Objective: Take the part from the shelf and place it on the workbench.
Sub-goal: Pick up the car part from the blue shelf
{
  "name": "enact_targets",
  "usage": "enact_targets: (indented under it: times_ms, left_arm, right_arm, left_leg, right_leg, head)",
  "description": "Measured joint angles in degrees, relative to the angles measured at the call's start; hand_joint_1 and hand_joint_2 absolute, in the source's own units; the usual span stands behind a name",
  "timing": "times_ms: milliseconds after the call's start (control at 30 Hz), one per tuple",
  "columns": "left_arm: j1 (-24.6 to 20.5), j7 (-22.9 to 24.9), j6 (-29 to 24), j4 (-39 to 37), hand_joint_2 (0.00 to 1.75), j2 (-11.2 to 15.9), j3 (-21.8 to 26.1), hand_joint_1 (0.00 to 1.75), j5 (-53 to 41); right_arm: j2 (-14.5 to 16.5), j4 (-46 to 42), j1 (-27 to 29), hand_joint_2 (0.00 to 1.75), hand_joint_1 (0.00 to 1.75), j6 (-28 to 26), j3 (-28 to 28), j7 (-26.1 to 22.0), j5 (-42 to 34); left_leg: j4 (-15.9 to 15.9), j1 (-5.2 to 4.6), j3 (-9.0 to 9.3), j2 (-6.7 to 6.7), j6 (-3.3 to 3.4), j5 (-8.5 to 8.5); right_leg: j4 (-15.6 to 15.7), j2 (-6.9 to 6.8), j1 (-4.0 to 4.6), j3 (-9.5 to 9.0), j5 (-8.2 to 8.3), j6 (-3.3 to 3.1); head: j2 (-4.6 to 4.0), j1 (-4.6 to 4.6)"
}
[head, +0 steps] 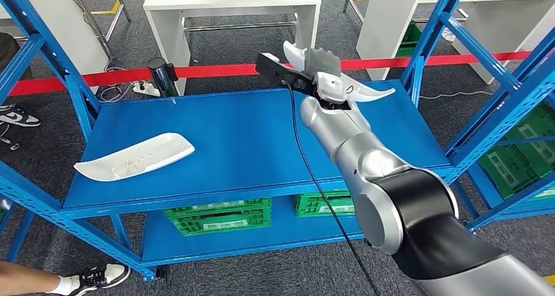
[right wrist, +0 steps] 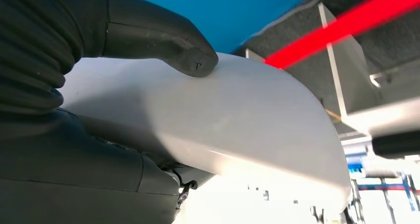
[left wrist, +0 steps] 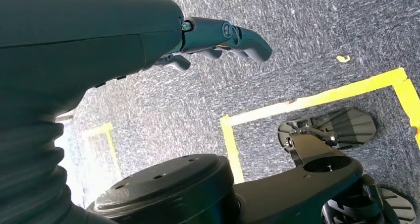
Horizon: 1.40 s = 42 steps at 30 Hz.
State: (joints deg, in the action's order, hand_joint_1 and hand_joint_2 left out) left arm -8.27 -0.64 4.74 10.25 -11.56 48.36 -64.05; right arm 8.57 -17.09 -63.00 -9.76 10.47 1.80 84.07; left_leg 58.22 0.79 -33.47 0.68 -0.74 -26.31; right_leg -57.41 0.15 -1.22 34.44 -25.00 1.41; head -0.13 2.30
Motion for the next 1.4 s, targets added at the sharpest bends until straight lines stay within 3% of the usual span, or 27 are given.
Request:
enact_targets:
  times_ms: [1033, 1400]
  left_arm:
    - [-0.8, 4.1, 0.0, 0.0, 1.75, 0.0, 1.1, 0.00, 0.7]
    - [-0.8, 1.6, 0.0, 0.0, 1.75, -0.1, 1.9, 0.00, 0.9]
  right_arm:
    - [0.3, -0.2, -8.9, 1.75, 1.57, 1.4, 0.3, 2.2, 3.1]
    - [0.6, -0.2, -9.8, 1.75, 1.57, 1.2, 0.3, 1.0, 3.5]
  left_leg:
    - [0.0, 0.00, 0.00, 0.01, 0.00, 0.00]
    - [0.0, 0.00, 0.00, 0.01, -0.01, 0.00]
  right_leg:
    - [0.0, -0.01, 0.00, 0.00, 0.00, 0.00]
    - [0.0, -0.01, 0.00, 0.00, 0.00, 0.00]
  head:
    - [0.00, -0.01]
    - [0.00, 0.00]
